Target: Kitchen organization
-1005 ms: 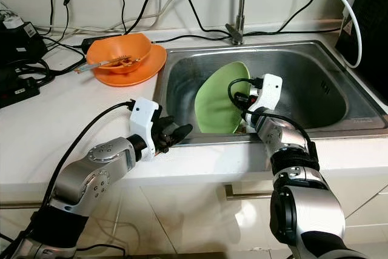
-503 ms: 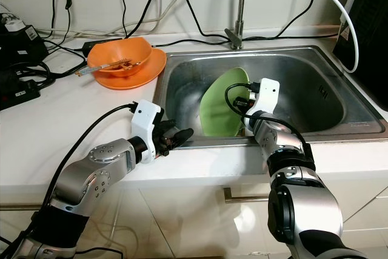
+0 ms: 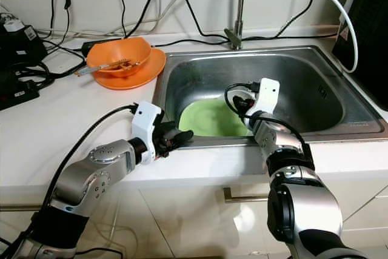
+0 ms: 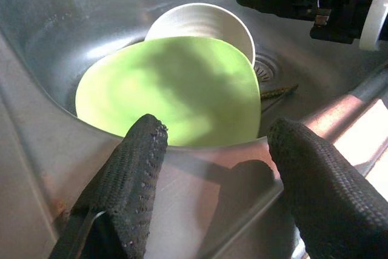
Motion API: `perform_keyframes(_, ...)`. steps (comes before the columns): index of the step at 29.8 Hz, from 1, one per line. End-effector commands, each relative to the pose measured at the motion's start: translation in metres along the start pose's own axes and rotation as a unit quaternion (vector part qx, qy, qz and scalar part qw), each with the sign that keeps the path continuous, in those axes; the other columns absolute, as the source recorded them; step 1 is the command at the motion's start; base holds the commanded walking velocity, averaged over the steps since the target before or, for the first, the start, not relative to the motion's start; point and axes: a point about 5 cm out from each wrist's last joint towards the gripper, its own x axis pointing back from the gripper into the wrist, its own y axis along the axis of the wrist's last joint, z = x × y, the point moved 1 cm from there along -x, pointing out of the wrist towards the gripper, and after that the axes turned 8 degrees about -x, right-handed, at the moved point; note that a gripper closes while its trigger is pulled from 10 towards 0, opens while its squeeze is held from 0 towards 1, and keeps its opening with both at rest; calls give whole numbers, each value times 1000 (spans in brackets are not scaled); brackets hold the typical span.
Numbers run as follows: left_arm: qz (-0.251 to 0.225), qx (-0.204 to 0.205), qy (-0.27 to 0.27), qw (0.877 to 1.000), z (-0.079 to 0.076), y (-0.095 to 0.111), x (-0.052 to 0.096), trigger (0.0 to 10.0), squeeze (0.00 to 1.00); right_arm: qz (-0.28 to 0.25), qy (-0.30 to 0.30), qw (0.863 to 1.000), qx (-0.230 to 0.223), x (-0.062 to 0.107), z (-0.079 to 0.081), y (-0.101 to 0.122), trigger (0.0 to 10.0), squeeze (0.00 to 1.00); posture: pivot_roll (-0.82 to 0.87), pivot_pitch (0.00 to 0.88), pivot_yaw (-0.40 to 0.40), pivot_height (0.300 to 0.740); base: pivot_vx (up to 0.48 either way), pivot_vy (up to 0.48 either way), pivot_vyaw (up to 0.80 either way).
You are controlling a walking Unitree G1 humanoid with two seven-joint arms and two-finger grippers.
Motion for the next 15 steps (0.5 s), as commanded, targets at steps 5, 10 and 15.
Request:
perform_keyframes(5,-18,-5,23,1000,7,5,2,10000,0,72,-38,997,-15,9,-23,-50,10000,1000,-13,1,118,740,0,0,0)
perform_keyframes(10,-98,-52,128,985,31,29,8,10000,0,-45,36,997,58,5,0,-11,10000,1000,-15,0,116,740,0,0,0)
perform_keyframes(15,-144,-71,180,971,41,42,15,10000,0,-90,70,990,78,7,14,4,10000,1000,-23,0,117,740,0,0,0)
